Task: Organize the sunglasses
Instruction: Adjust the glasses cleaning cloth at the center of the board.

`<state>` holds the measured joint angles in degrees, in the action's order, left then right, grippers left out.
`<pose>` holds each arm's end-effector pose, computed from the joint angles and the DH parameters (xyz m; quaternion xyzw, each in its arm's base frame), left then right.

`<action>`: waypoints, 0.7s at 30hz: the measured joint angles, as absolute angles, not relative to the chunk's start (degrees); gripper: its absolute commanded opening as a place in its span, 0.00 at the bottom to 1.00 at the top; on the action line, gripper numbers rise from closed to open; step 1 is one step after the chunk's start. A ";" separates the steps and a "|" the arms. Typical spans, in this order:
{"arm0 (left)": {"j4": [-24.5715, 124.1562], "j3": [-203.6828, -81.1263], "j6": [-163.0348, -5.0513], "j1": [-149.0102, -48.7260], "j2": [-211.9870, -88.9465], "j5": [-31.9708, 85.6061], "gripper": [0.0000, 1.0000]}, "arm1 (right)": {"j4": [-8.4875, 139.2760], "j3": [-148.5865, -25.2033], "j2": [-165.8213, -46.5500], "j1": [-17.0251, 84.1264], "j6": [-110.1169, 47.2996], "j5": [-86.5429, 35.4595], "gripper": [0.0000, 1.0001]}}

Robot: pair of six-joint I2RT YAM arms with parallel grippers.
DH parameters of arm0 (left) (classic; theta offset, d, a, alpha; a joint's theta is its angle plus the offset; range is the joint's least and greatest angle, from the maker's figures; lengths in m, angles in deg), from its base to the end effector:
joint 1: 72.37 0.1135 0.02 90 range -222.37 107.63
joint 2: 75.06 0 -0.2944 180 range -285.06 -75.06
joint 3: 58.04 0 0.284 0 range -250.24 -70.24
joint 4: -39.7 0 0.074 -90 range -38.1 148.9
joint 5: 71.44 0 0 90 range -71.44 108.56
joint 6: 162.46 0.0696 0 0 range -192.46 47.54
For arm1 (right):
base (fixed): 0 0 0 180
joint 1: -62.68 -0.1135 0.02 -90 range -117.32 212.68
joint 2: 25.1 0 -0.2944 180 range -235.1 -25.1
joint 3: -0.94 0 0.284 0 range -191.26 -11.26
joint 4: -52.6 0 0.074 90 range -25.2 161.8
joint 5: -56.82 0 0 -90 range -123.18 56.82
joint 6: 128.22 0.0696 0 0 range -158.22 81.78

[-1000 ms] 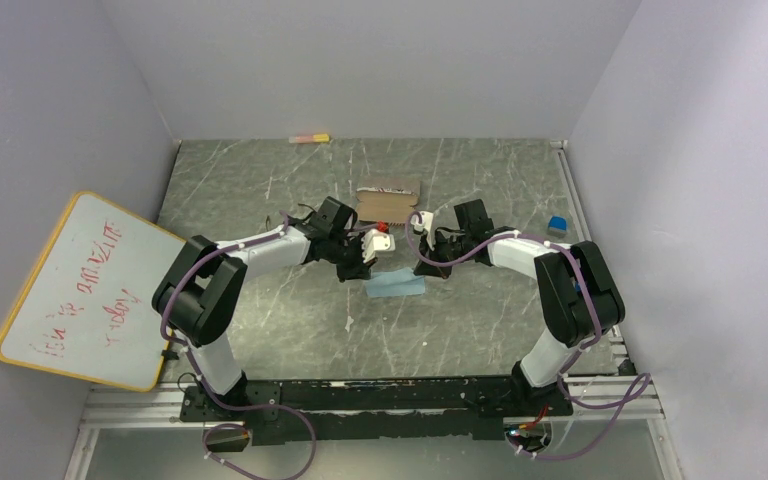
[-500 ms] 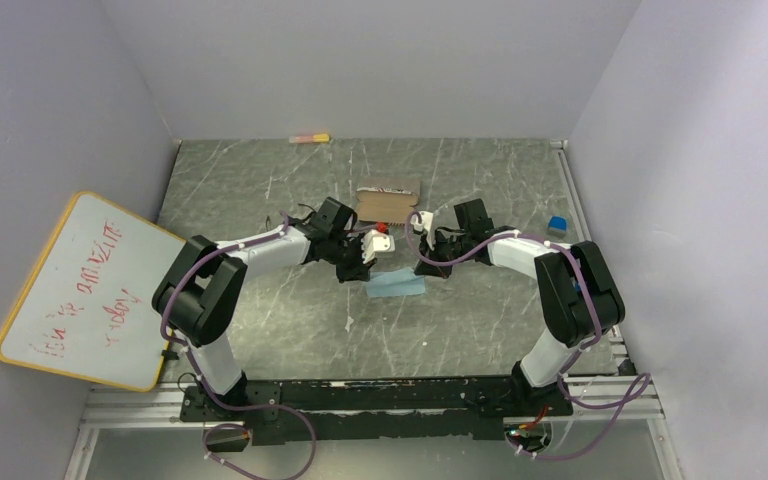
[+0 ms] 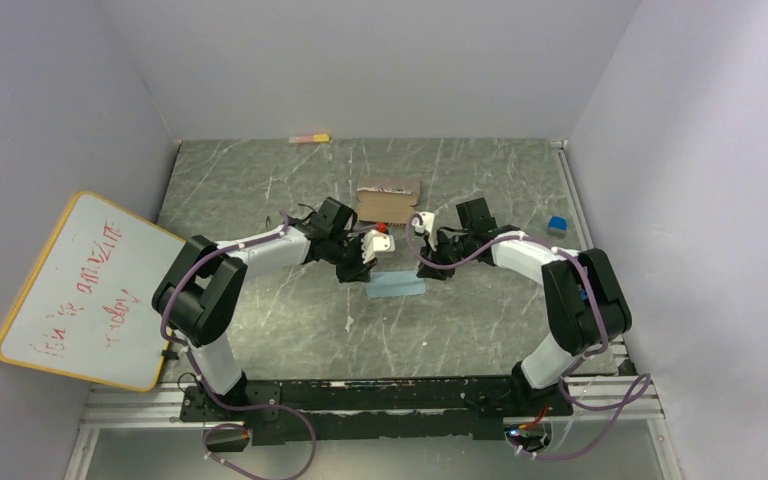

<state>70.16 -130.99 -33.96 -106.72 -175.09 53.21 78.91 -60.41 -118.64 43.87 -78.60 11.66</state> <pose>0.3034 -0.2553 0.1634 0.6112 0.6881 -0.2761 0.2770 0.3088 0.1570 0.1509 -0.5294 0.7225 0.3136 0.3152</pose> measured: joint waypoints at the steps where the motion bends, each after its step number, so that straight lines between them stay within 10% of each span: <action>1: 70.14 -130.99 -34.01 -106.72 -175.09 53.17 0.25 | 78.99 -60.41 -118.01 43.87 -78.71 11.66 0.36; 21: 63.32 -132.30 -39.49 -106.69 -180.44 42.41 0.25 | 69.09 -62.77 -120.17 41.73 -70.01 0.64 0.41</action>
